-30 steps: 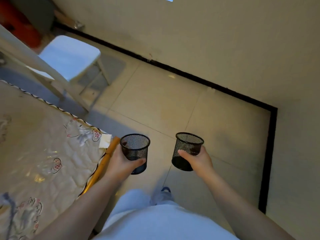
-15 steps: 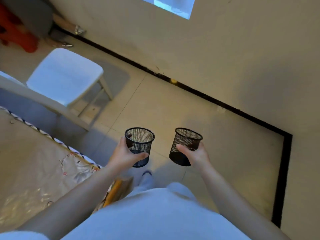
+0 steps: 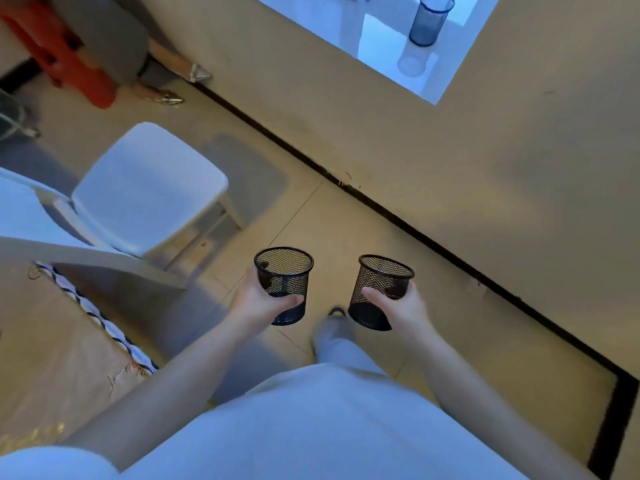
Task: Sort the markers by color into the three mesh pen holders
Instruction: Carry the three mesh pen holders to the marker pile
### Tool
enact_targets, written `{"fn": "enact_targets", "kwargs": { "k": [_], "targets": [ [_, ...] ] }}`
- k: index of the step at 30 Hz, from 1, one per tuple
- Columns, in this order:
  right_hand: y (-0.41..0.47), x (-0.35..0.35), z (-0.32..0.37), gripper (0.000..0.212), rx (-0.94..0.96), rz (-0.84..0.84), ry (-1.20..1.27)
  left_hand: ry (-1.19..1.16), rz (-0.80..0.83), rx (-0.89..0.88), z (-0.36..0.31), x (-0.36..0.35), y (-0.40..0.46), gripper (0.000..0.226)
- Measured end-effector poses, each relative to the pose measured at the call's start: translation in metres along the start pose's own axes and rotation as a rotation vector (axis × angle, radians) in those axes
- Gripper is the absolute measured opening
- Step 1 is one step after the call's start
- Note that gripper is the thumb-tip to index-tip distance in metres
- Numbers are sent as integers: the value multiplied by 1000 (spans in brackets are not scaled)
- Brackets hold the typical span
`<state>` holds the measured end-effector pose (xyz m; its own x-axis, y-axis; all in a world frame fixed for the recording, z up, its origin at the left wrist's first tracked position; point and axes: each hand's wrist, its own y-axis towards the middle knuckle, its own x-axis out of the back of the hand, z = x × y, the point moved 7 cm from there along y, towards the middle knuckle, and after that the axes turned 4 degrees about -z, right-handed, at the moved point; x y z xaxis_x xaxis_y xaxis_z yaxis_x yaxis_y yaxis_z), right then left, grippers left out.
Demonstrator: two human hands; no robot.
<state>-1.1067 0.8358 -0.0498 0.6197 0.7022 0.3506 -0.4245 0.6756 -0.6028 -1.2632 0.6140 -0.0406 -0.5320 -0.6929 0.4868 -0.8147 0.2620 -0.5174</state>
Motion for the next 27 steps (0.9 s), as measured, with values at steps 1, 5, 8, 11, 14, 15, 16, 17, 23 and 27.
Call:
{"fn": "enact_targets", "kwargs": {
  "k": [1, 5, 8, 11, 14, 15, 16, 17, 23, 27],
  "targets": [
    [15, 2, 14, 57, 1, 13, -12, -4, -16, 19, -9, 0, 13, 72],
    [76, 8, 68, 53, 18, 57, -53, -55, -49, 57, -46, -3, 62, 69],
    [113, 7, 101, 63, 9, 54, -108, -132, -47, 68, -71, -5, 97, 69],
    [147, -2, 133, 67, 3, 55, -129, -134, -38, 59, -102, -5, 139, 75],
    [183, -18, 166, 69, 7, 56, -116, -102, -39, 19, -136, 0, 184, 76],
    [196, -22, 178, 69, 5, 43, -109, -84, -36, 12, -147, 3, 201, 76],
    [208, -27, 190, 70, 4, 31, -101, -64, -25, 5, -159, 7, 219, 76],
    [220, -31, 204, 71, 2, 19, -89, -47, -10, -6, -170, 10, 237, 77],
    [280, -48, 274, 73, -31, -75, -22, 54, 117, -44, -240, 41, 338, 81],
    [322, -62, 316, 76, -26, -109, 4, 118, 161, -98, -290, 48, 398, 81]
  ]
}}
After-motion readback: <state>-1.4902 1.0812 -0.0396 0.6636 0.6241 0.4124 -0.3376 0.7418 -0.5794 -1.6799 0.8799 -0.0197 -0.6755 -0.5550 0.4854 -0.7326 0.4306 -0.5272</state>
